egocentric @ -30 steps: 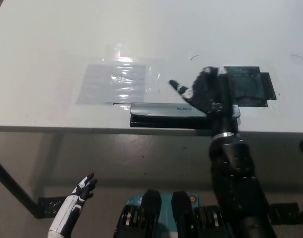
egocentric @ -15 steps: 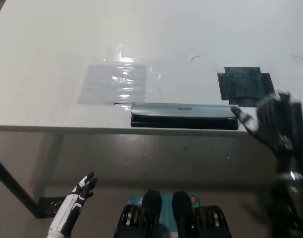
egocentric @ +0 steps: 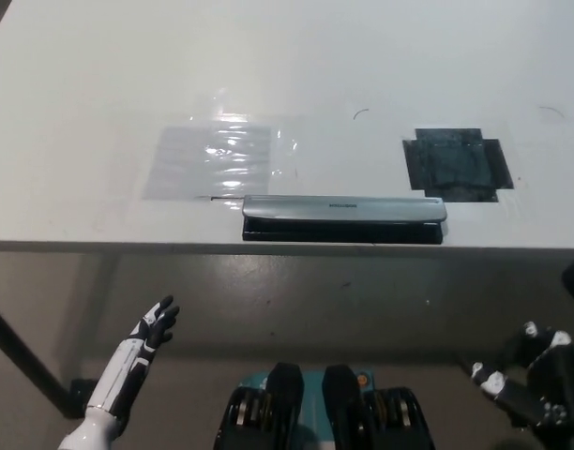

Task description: The paper pin puncher is placed at the center of the table and close to the robot and the robot uses its right fist to press on the paper pin puncher

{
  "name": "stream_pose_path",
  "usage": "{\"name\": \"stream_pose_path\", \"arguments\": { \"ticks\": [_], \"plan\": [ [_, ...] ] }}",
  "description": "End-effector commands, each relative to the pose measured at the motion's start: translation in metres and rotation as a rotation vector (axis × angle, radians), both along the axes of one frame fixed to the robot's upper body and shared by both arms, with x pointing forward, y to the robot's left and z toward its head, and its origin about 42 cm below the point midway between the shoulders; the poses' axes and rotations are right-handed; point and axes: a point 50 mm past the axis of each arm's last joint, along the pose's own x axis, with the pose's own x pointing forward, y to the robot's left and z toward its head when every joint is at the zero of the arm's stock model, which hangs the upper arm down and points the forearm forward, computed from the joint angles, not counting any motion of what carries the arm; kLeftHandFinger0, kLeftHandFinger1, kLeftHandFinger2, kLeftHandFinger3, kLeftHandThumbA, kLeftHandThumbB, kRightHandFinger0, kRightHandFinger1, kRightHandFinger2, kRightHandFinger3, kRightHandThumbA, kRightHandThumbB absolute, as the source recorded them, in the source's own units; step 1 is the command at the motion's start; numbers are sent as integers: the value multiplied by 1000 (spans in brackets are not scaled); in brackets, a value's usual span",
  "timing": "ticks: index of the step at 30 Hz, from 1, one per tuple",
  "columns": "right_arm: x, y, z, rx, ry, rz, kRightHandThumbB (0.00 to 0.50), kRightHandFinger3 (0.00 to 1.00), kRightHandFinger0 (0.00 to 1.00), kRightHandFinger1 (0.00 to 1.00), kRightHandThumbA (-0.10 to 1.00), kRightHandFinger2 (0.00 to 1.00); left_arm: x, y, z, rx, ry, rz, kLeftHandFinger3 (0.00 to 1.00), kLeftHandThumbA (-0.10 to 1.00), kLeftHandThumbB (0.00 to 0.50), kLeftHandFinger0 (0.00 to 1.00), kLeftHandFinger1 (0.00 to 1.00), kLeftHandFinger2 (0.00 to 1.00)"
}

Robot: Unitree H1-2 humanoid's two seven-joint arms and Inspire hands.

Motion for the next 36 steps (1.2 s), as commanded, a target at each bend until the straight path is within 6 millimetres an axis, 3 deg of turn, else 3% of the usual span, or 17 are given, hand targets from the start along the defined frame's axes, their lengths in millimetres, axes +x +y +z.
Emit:
{"name": "stream_pose_path", "arguments": {
  "ticks": [1,3,8,9,16,26,29,36],
  "plan": [
    [0,9,-5,-89,-1,135,240,1000,1000,1000,1000,1000,4,3,16,8,-79,-20,1000,1000,244,1000,1000,1000],
    [0,11,-7,-97,0,151,287,1000,1000,1000,1000,1000,5,3,14,9,-79,-21,1000,1000,235,1000,1000,1000],
    [4,12,-11,-110,-15,157,278,1000,1000,1000,1000,1000,7,3,17,-2,-74,-20,1000,1000,249,1000,1000,1000],
    [6,13,-11,-130,-8,146,296,1000,1000,1000,1000,1000,7,3,17,1,-80,-20,1000,1000,236,1000,1000,1000],
    [12,16,-12,-87,-15,186,237,1000,1000,1000,1000,1000,7,3,17,4,-75,-14,1000,1000,231,1000,1000,1000],
    [6,17,-16,-63,4,191,263,1000,1000,1000,1000,1000,2,5,11,-19,-75,-14,1000,1000,234,1000,1000,1000],
    [2,12,-17,-76,5,190,236,1000,1000,1000,1000,1000,0,0,8,-23,-69,-19,1000,1000,227,1000,1000,1000],
    [-9,6,-22,-88,12,179,228,1000,1000,1000,1000,1000,-6,-5,4,-15,-48,-25,1000,1000,254,1000,1000,1000]
  ]
}}
